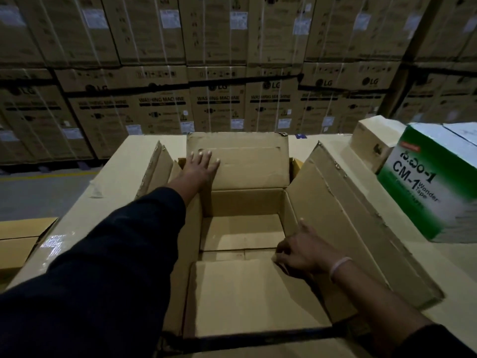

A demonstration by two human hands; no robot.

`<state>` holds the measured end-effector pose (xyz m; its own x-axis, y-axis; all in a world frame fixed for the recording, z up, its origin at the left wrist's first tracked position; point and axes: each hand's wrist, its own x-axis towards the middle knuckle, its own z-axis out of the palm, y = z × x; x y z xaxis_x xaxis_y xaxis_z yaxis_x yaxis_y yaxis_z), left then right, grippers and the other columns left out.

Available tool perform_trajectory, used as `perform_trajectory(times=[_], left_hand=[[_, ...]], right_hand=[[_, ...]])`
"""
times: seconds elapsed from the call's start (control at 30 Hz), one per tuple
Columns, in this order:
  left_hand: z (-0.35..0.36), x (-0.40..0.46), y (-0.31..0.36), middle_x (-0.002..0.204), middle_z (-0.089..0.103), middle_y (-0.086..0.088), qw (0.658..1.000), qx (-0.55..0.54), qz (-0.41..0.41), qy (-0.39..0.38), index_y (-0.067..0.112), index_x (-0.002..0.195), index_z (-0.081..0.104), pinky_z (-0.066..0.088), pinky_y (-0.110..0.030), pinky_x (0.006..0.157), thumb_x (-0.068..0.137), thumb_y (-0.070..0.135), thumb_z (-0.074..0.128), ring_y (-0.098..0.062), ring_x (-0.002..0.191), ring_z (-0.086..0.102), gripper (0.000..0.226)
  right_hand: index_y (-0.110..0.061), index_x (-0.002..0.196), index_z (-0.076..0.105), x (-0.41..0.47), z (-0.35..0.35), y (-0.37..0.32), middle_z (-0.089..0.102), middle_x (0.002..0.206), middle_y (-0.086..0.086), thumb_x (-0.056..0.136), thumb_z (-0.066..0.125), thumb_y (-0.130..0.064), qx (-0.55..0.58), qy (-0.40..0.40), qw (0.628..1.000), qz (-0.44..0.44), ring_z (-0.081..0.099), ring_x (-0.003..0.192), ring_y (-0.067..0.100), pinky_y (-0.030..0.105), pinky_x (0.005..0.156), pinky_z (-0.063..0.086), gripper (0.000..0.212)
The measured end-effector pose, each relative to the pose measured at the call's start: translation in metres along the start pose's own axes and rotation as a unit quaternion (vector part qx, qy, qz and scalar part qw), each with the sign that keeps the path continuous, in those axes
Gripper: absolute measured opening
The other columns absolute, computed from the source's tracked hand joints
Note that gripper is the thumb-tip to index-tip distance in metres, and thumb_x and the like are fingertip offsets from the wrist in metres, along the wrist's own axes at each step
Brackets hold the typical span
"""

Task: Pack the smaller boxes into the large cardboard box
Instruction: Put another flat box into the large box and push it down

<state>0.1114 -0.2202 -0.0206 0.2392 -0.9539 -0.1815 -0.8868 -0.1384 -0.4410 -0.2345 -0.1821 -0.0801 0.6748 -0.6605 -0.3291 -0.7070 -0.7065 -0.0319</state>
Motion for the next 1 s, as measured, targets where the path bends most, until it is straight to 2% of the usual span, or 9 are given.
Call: perform_trajectory(times=[0.17,0.3,0.37,0.43,0.53,0.63,0.73,0.87,1.0], left_hand=[[-0.022,-0.024,-0.013,0.172,-0.009,-0.014,1.0,-0.003,0.015,-0.016,0.032,0.165,-0.004,0.003,-0.068,0.123,0.096,0.04,0.068,-0.038,0.158,0.0,0.101],[-0.007,-0.065,-0.005,0.173,0.006,-0.01,0.982,-0.184,-0.017,-0.031,0.032,0.166,0.003,0.01,-0.066,0.124,0.103,0.037,0.057,-0.036,0.158,0.009,0.083],[-0.004,-0.09,-0.004,0.16,0.041,-0.014,0.934,-0.337,-0.081,-0.086,0.028,0.161,0.027,0.041,-0.06,0.112,0.099,0.038,0.064,-0.039,0.145,0.043,0.073],[-0.003,-0.109,0.0,0.116,0.074,-0.013,0.87,-0.458,-0.131,-0.13,0.013,0.139,0.055,0.063,-0.047,0.079,0.095,0.043,0.071,-0.03,0.1,0.074,0.055],[-0.01,-0.134,0.0,0.119,0.074,-0.012,0.84,-0.48,-0.139,-0.21,0.012,0.131,0.063,0.061,-0.044,0.089,0.097,0.043,0.068,-0.03,0.102,0.073,0.046],[-0.01,-0.147,0.009,0.144,0.061,-0.009,0.894,-0.354,-0.082,-0.263,0.018,0.152,0.048,0.052,-0.053,0.099,0.092,0.028,0.076,-0.031,0.116,0.064,0.066],[0.003,-0.157,0.012,0.155,0.049,-0.012,0.938,-0.243,-0.03,-0.245,0.024,0.164,0.024,0.034,-0.049,0.12,0.091,0.039,0.076,-0.025,0.135,0.052,0.091],[0.016,-0.174,0.008,0.167,0.032,-0.005,0.993,0.048,0.071,-0.086,0.028,0.164,0.021,0.005,-0.058,0.127,0.087,0.07,0.063,-0.03,0.156,0.023,0.097],[0.012,-0.19,0.017,0.17,0.023,-0.007,0.991,0.093,0.067,-0.067,0.03,0.163,0.022,-0.001,-0.065,0.124,0.085,0.072,0.063,-0.033,0.158,0.012,0.098]], right_hand=[[-0.024,0.128,0.073,-0.004,-0.011,-0.012,0.072,0.128,0.006,0.107,0.034,-0.06,0.134,-0.038,0.989,0.04,0.048,0.141,0.02,0.048,0.126,-0.016,0.057],[-0.02,0.103,0.081,-0.019,-0.036,-0.017,0.073,0.108,0.004,0.107,0.048,-0.048,0.306,0.0,0.947,0.099,0.063,0.113,0.025,0.038,0.099,0.046,0.043],[-0.02,0.093,0.081,-0.03,-0.052,-0.014,0.069,0.094,0.003,0.103,0.059,-0.039,0.351,0.013,0.929,0.116,0.063,0.086,0.02,0.034,0.077,0.049,0.031],[-0.021,0.083,0.078,-0.042,-0.071,-0.01,0.071,0.085,0.003,0.097,0.071,-0.032,0.376,-0.05,0.921,0.092,0.064,0.077,0.018,0.033,0.07,0.052,0.019],[-0.024,0.123,0.073,-0.067,-0.088,-0.019,0.074,0.121,0.003,0.093,0.076,-0.041,0.264,-0.242,0.933,0.045,0.073,0.088,0.009,0.024,0.069,0.058,0.035],[-0.052,0.158,0.026,-0.094,-0.06,-0.038,0.031,0.167,0.0,0.052,0.066,-0.098,-0.094,-0.34,0.935,0.04,0.044,0.145,0.027,0.063,0.119,0.028,0.123],[-0.05,0.161,0.007,-0.117,-0.033,-0.043,0.005,0.175,-0.001,0.029,0.043,-0.113,-0.178,-0.34,0.923,0.014,-0.006,0.161,0.03,0.069,0.11,-0.027,0.151],[-0.048,0.163,0.003,-0.118,-0.047,-0.049,0.0,0.175,-0.001,0.015,0.044,-0.111,-0.167,-0.323,0.931,0.028,-0.013,0.16,0.029,0.071,0.111,-0.025,0.166],[-0.049,0.163,0.007,-0.106,-0.051,-0.059,-0.002,0.175,-0.003,0.027,0.055,-0.109,-0.121,-0.301,0.944,0.06,-0.007,0.161,0.031,0.074,0.118,-0.012,0.156]])
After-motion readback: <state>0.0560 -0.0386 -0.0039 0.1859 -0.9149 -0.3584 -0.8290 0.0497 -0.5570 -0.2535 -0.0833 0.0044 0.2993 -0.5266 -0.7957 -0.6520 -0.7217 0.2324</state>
